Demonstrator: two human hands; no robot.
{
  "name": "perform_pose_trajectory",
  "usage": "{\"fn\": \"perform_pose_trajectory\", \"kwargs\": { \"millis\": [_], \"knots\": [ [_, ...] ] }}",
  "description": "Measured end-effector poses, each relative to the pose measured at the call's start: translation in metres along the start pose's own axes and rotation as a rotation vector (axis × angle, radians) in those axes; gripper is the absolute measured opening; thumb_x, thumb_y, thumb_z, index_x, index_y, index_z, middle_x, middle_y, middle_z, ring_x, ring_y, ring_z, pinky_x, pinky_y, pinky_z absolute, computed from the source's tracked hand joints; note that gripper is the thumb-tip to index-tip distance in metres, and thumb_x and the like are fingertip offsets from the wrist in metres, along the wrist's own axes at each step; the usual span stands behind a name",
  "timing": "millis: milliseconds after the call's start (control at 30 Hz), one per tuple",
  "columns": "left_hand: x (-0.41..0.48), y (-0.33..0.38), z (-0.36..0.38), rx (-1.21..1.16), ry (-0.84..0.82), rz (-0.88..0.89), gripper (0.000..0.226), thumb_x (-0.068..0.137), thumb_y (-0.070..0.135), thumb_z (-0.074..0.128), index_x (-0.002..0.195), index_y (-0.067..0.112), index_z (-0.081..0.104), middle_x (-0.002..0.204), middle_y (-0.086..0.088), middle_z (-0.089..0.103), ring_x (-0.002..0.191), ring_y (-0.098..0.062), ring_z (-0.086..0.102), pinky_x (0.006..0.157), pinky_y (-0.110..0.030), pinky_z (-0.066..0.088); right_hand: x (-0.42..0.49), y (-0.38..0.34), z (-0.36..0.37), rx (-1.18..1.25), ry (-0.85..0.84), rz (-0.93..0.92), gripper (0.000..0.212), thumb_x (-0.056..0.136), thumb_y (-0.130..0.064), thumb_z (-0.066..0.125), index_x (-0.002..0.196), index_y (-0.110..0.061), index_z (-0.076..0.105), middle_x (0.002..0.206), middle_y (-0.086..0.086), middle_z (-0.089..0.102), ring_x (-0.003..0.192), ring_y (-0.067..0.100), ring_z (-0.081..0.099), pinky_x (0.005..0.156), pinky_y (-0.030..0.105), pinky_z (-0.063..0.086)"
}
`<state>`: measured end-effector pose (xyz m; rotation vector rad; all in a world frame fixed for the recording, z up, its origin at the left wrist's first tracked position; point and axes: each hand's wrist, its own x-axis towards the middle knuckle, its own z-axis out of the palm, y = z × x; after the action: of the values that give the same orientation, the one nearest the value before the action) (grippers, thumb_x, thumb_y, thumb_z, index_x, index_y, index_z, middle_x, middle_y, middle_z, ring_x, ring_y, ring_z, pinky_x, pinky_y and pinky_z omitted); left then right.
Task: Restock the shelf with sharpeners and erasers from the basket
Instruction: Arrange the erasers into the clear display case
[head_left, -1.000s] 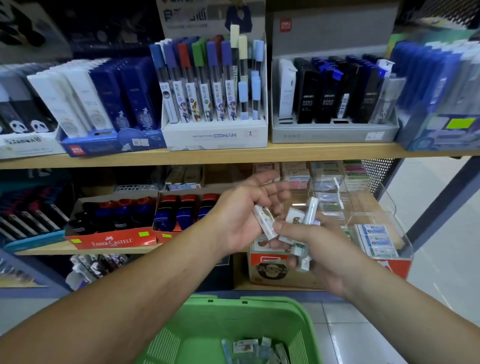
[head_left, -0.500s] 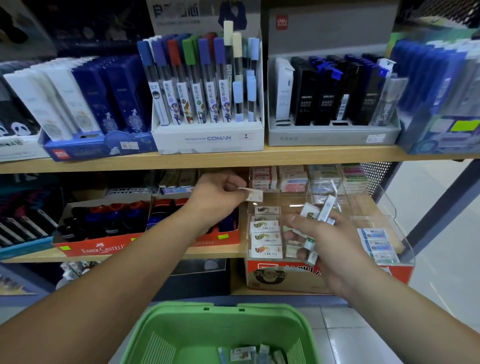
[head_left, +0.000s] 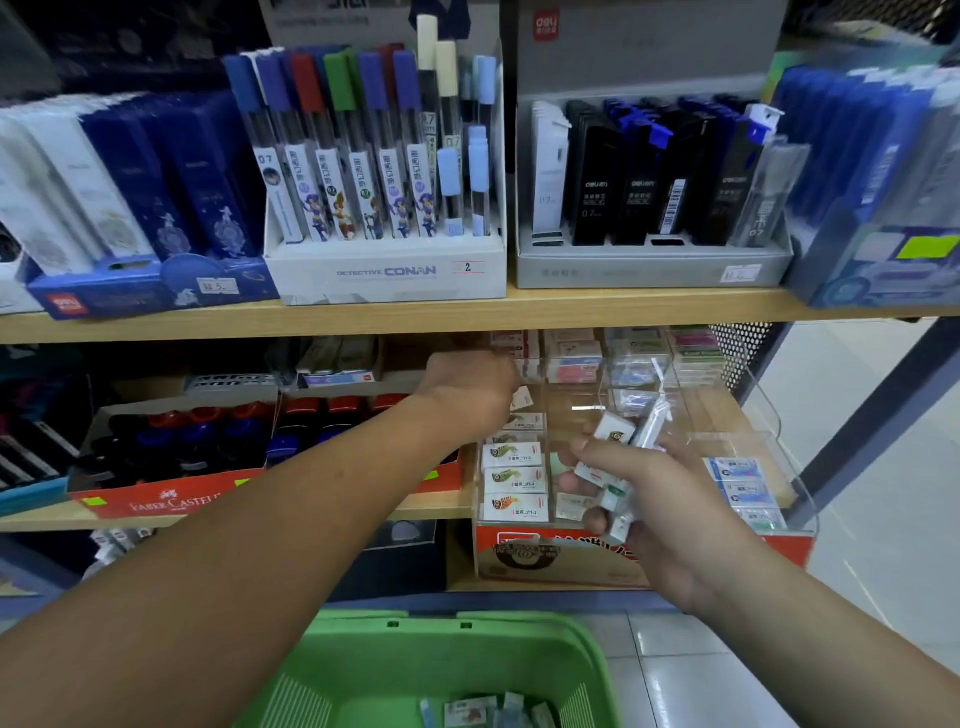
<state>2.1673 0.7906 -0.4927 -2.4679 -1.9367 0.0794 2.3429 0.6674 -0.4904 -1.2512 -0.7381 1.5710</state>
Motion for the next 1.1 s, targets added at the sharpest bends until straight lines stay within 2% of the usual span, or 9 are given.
{"fn": "perform_pose_trajectory", "kwargs": {
  "millis": [167,333,500,567,667,733,933,1033,1100],
  "knots": [
    [0.001,0.005,0.002,0.08,-0.023,0.004,0.026,0.094,0.006,0.058,0.104,0.027,0.069,0.097,0.002,0.065,0.085,-0.021,0.061,0.062,-0.033,0.047,0.002,-0.001,-0.003,0.047,-0.008,0.032,0.024,0.092,0.0,0.064,0.114,-0.008,0.061,0.088,0.01,0.078,0.083,0.029,0.077,0.045,0.028,0.04],
    [0.005,0.005,-0.002,-0.089,-0.084,-0.071,0.037,0.094,0.008,0.061,0.117,0.034,0.071,0.119,0.004,0.068,0.1,-0.021,0.064,0.081,-0.036,0.059,0.0,-0.002,-0.003,0.022,-0.021,0.017,0.023,0.093,0.001,0.063,0.114,-0.008,0.06,0.085,0.008,0.077,0.08,0.029,0.076,0.045,0.03,0.041],
    [-0.003,-0.001,-0.002,-0.145,0.045,-0.092,0.024,0.098,0.023,0.06,0.109,0.042,0.07,0.111,0.01,0.069,0.094,-0.019,0.063,0.072,-0.031,0.056,-0.001,0.0,-0.003,-0.032,0.0,-0.013,0.026,0.091,0.003,0.068,0.115,-0.006,0.064,0.08,0.005,0.077,0.074,0.027,0.075,0.049,0.031,0.041],
    [-0.009,-0.006,-0.004,-0.217,0.04,-0.069,0.022,0.099,0.027,0.061,0.11,0.043,0.071,0.116,0.012,0.068,0.1,-0.017,0.063,0.078,-0.033,0.057,-0.001,0.0,-0.003,-0.045,0.015,-0.034,0.03,0.09,0.004,0.071,0.115,-0.011,0.065,0.085,0.006,0.079,0.073,0.027,0.075,0.054,0.033,0.041],
    [-0.015,-0.007,-0.007,-0.349,-0.114,0.038,0.032,0.103,0.022,0.056,0.129,0.037,0.067,0.132,0.009,0.065,0.114,-0.016,0.06,0.09,-0.031,0.053,-0.001,0.001,-0.001,-0.064,0.028,-0.056,0.029,0.089,0.003,0.073,0.11,-0.016,0.065,0.085,0.004,0.08,0.072,0.025,0.076,0.059,0.036,0.042],
    [-0.017,-0.006,-0.009,-0.422,-0.183,0.022,0.035,0.105,0.021,0.053,0.135,0.035,0.063,0.136,0.005,0.062,0.117,-0.018,0.058,0.098,-0.036,0.053,0.0,0.002,0.0,-0.064,0.03,-0.054,0.029,0.089,0.003,0.073,0.108,-0.017,0.065,0.083,0.003,0.08,0.072,0.025,0.076,0.059,0.036,0.042],
    [-0.022,-0.009,-0.004,-0.423,-0.109,0.012,0.034,0.105,0.02,0.052,0.133,0.034,0.066,0.142,0.004,0.059,0.123,-0.021,0.057,0.102,-0.038,0.052,-0.001,0.001,0.0,-0.062,0.015,-0.067,0.029,0.088,0.003,0.073,0.106,-0.019,0.065,0.085,0.004,0.08,0.073,0.026,0.076,0.06,0.036,0.042],
    [-0.033,-0.011,-0.011,-0.48,-0.035,0.023,0.027,0.103,0.026,0.056,0.125,0.03,0.071,0.13,0.007,0.067,0.117,-0.016,0.062,0.098,-0.035,0.054,-0.003,0.0,0.003,-0.083,-0.002,-0.075,0.03,0.087,0.002,0.075,0.107,-0.018,0.064,0.081,0.003,0.079,0.072,0.025,0.074,0.06,0.036,0.042],
    [-0.043,-0.007,-0.017,-0.655,0.044,0.03,0.021,0.101,0.033,0.061,0.115,0.027,0.075,0.112,0.01,0.071,0.099,-0.005,0.066,0.084,-0.027,0.056,-0.004,-0.001,0.005,-0.099,-0.002,-0.08,0.031,0.086,0.002,0.077,0.108,-0.017,0.065,0.08,0.004,0.079,0.071,0.024,0.072,0.059,0.035,0.043]
  ]
}}
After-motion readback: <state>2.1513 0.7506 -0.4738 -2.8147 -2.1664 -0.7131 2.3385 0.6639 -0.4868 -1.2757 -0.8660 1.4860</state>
